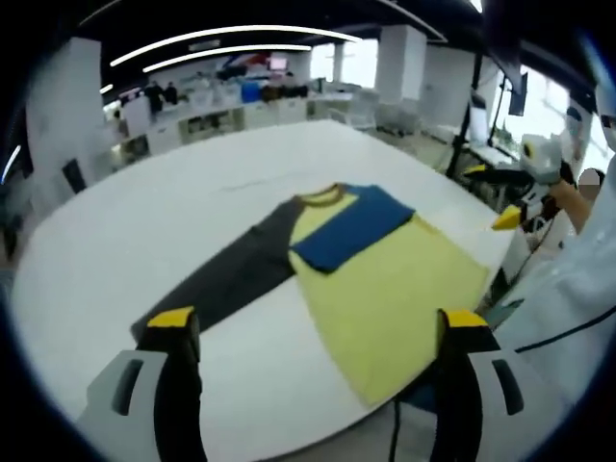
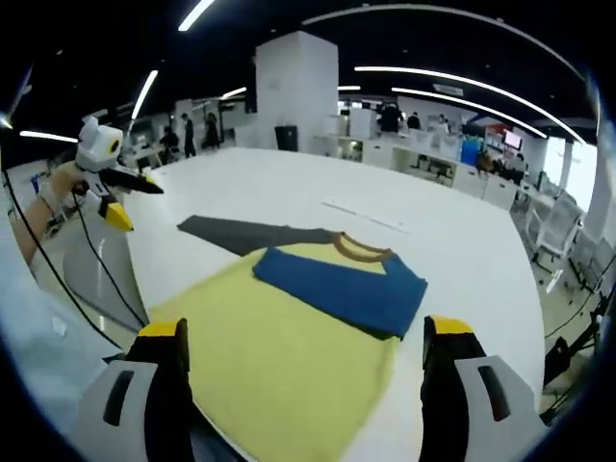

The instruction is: Fold the garment on the visible template until the final outline fits inside the template.

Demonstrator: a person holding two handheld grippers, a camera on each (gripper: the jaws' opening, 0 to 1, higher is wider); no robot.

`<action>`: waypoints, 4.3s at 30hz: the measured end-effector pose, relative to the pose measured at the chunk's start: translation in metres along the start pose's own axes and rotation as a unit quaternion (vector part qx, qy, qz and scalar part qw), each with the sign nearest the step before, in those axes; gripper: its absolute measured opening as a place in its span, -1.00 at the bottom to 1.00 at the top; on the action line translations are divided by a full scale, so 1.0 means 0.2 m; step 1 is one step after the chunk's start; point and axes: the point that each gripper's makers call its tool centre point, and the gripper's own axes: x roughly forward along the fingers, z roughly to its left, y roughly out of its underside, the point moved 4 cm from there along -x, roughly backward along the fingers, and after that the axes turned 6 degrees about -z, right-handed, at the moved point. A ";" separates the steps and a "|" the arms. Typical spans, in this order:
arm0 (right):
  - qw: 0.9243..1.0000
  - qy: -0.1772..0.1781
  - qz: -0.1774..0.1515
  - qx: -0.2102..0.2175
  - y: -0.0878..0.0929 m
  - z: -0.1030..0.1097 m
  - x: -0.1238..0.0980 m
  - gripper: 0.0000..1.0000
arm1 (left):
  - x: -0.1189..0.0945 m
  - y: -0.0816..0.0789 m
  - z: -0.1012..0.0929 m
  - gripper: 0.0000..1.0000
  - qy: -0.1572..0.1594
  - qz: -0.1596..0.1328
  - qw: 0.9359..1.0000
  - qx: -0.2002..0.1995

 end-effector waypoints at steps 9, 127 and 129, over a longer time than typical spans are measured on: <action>1.000 0.009 0.006 -0.004 0.01 -0.01 -0.05 1.00 | 0.00 0.02 0.11 0.95 -0.006 0.008 1.000 0.001; 0.997 0.051 0.053 0.009 0.04 -0.03 -0.06 1.00 | 0.32 0.52 1.20 0.57 -0.163 0.028 0.962 -0.217; 0.997 0.053 0.054 0.010 0.04 -0.03 -0.05 1.00 | 0.33 0.53 1.21 0.59 -0.164 0.031 0.962 -0.216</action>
